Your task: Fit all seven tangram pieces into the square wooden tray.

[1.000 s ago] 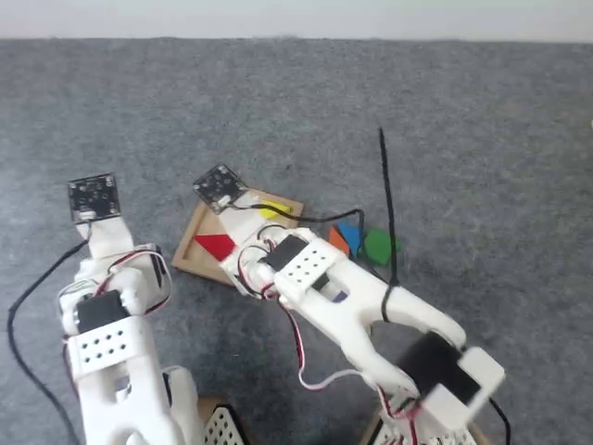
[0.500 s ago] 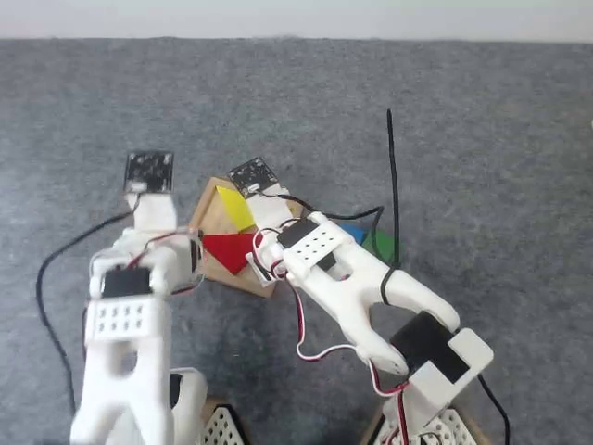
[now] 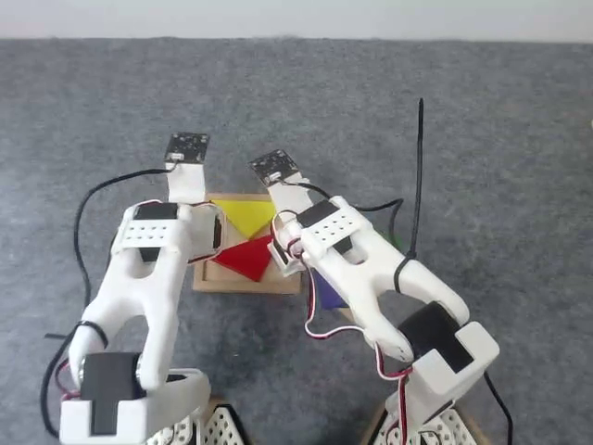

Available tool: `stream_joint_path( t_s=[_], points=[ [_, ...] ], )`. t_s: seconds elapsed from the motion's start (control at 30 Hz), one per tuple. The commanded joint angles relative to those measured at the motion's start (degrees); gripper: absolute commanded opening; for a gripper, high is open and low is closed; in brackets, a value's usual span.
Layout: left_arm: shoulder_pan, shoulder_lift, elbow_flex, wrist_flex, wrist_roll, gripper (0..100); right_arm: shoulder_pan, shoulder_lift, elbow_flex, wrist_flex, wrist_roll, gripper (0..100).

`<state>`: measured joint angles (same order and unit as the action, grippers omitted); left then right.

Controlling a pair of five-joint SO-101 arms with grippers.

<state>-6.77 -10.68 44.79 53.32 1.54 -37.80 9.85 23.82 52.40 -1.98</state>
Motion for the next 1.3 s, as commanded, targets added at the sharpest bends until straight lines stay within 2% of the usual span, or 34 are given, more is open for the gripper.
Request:
stream_joint_path(
  t_s=[0.0,0.13,0.27,0.47,0.63,0.7,0.87,1.27],
  points=[
    [0.26,-1.23,-2.42,0.88,4.31,1,2.59,-0.04,0.0,1.8,2.81,1.3],
    [0.18,-2.9,-1.36,-1.41,6.33,1,3.82,-4.0,0.44,2.33,2.37,1.2],
    [2.73,0.97,0.48,-3.6,6.42,1,3.3,-15.87,6.07,0.75,0.79,1.2],
    [3.78,4.22,-1.8,-2.9,9.41,1,-4.18,-30.99,22.07,-11.38,-0.35,1.2],
    [4.04,4.66,-2.24,-3.08,10.11,1,-9.01,-26.24,23.12,-15.08,-3.08,1.6],
    [4.13,4.66,-2.24,-3.08,12.66,1,-9.63,-22.73,23.12,-18.68,-4.31,1.6],
    [3.6,4.75,-2.33,-3.25,14.33,1,-9.63,-20.53,23.65,-22.29,-13.45,1.2],
    [7.91,4.66,-2.33,-2.9,15.91,1,-6.46,-20.79,27.87,-22.55,-13.89,0.6]
  ],
)
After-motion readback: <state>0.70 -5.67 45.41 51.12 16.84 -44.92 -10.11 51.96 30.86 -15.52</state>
